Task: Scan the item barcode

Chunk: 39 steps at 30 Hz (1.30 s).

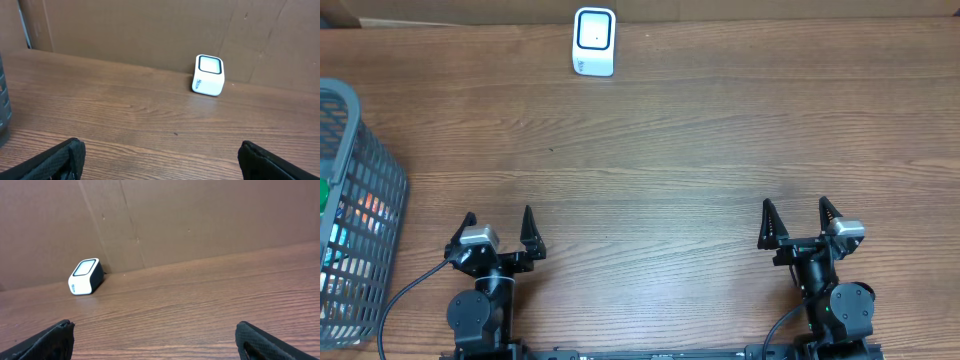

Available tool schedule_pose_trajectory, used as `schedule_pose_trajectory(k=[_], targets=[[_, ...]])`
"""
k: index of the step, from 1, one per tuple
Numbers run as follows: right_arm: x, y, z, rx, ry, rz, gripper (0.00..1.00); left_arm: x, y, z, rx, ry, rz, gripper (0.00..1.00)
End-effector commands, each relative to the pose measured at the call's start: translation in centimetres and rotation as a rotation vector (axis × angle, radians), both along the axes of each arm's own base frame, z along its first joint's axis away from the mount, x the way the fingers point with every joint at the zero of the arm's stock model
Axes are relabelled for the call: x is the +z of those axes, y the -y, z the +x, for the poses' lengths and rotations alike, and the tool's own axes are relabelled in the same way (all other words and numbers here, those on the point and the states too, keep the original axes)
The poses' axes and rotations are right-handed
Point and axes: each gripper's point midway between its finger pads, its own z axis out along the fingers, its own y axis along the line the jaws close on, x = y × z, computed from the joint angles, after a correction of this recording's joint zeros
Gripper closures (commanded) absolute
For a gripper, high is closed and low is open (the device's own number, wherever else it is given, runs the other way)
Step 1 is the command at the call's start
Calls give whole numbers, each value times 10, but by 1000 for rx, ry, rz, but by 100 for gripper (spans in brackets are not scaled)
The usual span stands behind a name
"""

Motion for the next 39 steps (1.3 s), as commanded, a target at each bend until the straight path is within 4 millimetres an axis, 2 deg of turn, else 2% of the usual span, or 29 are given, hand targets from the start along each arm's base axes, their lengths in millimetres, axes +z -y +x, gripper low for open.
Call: schedule_pose_trajectory(k=[1,11,17,23,27,32,39], targets=[[-4,0,0,-1,-6,-5,0,-1,-1,0,8,6,-4,0],[-4,0,0,-1,-7,-5,0,2,3,0,-12,12,-3,0],[-4,0,0,-1,-7,-5,0,24,6,-4,-28,30,23,0],[-4,0,0,-1,-7,-5,0,61,6,-14,-29,-30,24,1],[-4,0,0,-1,-6,-5,0,100,7,-13,-33,-68,19,0],[-4,0,0,-1,-6,-5,0,139,6,1,-35,-193,2,0],[-4,0,0,-1,-6,-5,0,182,6,23,-55,-536,-49,0]])
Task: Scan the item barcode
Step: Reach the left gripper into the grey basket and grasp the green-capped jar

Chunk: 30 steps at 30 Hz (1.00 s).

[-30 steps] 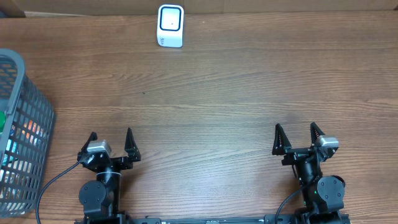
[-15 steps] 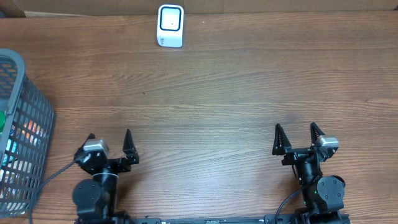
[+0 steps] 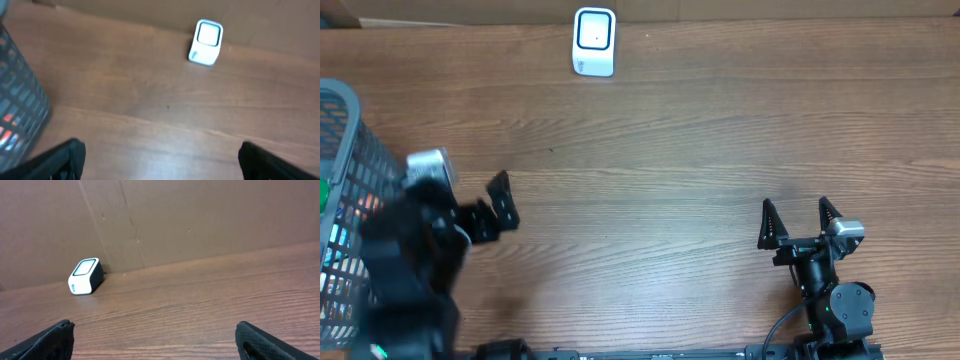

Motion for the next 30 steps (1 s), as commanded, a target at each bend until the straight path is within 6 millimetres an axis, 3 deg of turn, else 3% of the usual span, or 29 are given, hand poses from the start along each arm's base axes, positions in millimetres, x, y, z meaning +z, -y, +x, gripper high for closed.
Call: schedule_pose_trajectory(k=[1,5,9,12,16,20,25,28,30], targets=[[-4,0,0,-1,-6,-5,0,37,10,16,-63,-68,-26,0],[-4,0,0,-1,-6,-4,0,54,26,31,-142,-190,-113,0],[-4,0,0,-1,-6,-4,0,50,22,59,-160,-246,-96,0],[-4,0,0,-1,-5,-4,0,44,7,84,-112,-247,-86,1],[-4,0,0,-1,-6,-4,0,53,-45,101,88,-216,-132,1],[-4,0,0,-1,-6,-4,0,77,-110,98,267,-137,-147,1],[-4,0,0,-1,-6,-5,0,89,-193,67,523,-74,-164,0],[-4,0,0,-1,-6,-5,0,75,-242,39,714,-97,-205,0],[-4,0,0,-1,-6,-5,0,58,-264,27,799,-133,-259,0]])
